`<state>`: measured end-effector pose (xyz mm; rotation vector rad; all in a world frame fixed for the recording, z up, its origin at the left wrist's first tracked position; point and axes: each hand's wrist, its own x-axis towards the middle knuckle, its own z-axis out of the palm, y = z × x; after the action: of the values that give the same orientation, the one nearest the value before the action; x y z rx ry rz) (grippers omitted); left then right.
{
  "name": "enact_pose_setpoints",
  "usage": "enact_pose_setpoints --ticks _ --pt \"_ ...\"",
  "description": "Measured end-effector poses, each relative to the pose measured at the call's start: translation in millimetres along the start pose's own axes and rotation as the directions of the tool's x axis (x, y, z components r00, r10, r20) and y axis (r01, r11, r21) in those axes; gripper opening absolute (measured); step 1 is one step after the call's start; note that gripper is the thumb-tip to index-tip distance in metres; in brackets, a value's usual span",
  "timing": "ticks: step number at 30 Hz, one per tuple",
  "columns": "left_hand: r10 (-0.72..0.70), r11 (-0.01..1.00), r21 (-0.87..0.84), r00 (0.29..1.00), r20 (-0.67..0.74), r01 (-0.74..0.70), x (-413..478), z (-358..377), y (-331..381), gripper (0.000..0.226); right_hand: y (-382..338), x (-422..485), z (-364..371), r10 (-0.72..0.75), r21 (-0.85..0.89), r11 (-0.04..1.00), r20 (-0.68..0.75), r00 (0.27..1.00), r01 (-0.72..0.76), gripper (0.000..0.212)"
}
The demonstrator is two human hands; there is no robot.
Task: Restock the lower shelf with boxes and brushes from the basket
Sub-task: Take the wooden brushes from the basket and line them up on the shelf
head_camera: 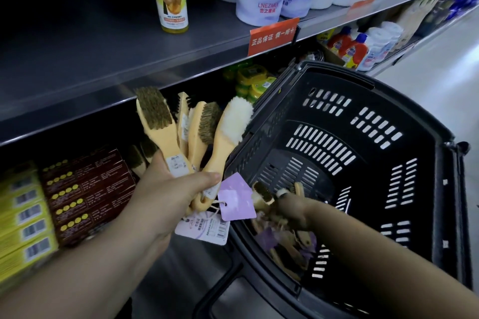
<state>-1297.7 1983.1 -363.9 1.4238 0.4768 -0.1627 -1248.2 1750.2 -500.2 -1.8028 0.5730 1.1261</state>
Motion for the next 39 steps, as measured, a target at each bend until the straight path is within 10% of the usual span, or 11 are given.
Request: enact_pose_setpoints --ticks 8,15,39 --pt "0.009 0.999 -0.049 0.997 -0.072 -0.013 -8.3 0.7 -11.4 0.040 -14.2 -114.7 -27.3 -0.383 0.654 0.722 0.104 0.918 0.227 0.030" --pt "0.008 0.992 -0.127 0.997 -0.077 -0.018 -12.2 17.2 -14.0 0.041 -33.8 -159.7 -10.6 -0.601 0.692 0.591 0.034 0.798 0.415 0.041" --pt "-0.215 0.856 -0.506 0.963 -0.161 0.106 -34.8 90.9 -28.2 0.058 -70.9 -156.7 26.7 -0.432 0.503 0.674 -0.325 0.841 0.541 0.014"
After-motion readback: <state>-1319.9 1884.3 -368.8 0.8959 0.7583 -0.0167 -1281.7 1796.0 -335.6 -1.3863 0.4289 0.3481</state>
